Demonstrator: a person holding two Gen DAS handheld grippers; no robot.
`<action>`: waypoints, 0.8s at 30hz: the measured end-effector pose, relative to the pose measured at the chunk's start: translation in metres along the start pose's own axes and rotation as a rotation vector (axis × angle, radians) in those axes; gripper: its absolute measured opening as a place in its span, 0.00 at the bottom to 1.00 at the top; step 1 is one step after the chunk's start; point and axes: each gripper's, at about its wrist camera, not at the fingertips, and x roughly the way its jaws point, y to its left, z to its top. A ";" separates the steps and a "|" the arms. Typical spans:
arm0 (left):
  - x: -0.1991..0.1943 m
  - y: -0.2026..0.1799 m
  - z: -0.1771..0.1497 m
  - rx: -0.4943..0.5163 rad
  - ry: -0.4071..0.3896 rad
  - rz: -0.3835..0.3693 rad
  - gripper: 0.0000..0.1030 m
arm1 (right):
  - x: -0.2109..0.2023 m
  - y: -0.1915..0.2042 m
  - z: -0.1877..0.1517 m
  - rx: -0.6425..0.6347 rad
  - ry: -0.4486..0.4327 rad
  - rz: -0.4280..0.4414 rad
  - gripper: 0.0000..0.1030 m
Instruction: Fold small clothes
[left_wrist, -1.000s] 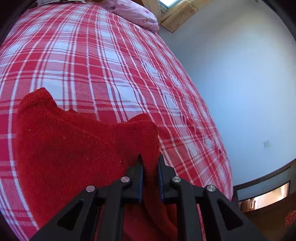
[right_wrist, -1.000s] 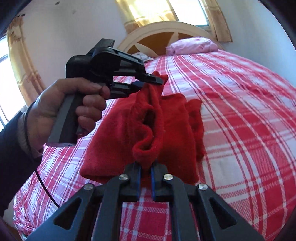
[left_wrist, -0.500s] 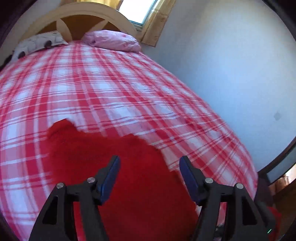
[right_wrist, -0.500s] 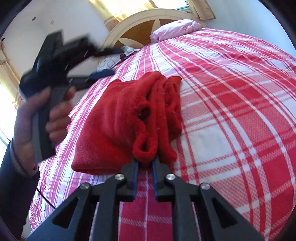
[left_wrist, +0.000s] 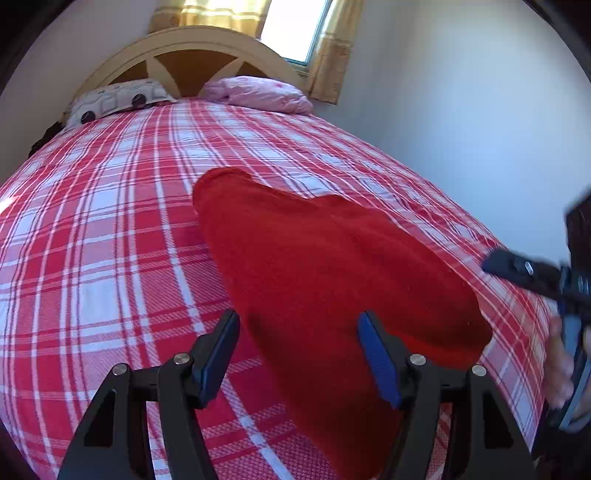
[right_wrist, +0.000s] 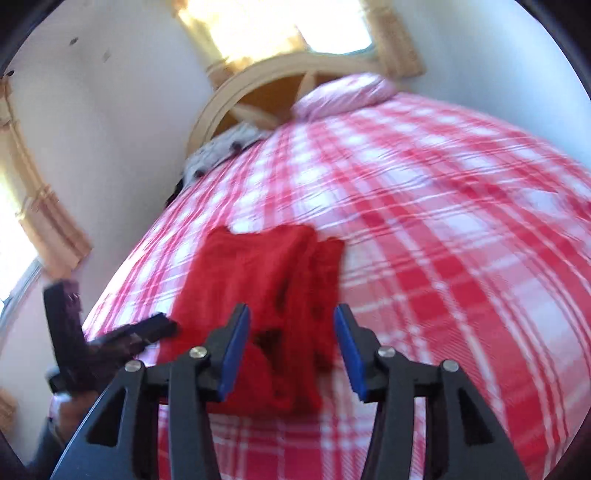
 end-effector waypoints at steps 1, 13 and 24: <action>0.000 -0.001 -0.003 0.010 -0.003 -0.002 0.66 | 0.011 0.001 0.006 -0.002 0.020 0.010 0.50; -0.007 -0.003 -0.015 0.040 -0.034 -0.056 0.72 | 0.069 0.001 0.017 0.027 0.172 -0.004 0.11; 0.007 -0.005 -0.022 0.038 0.040 -0.088 0.76 | 0.068 -0.016 0.015 0.043 0.209 -0.055 0.18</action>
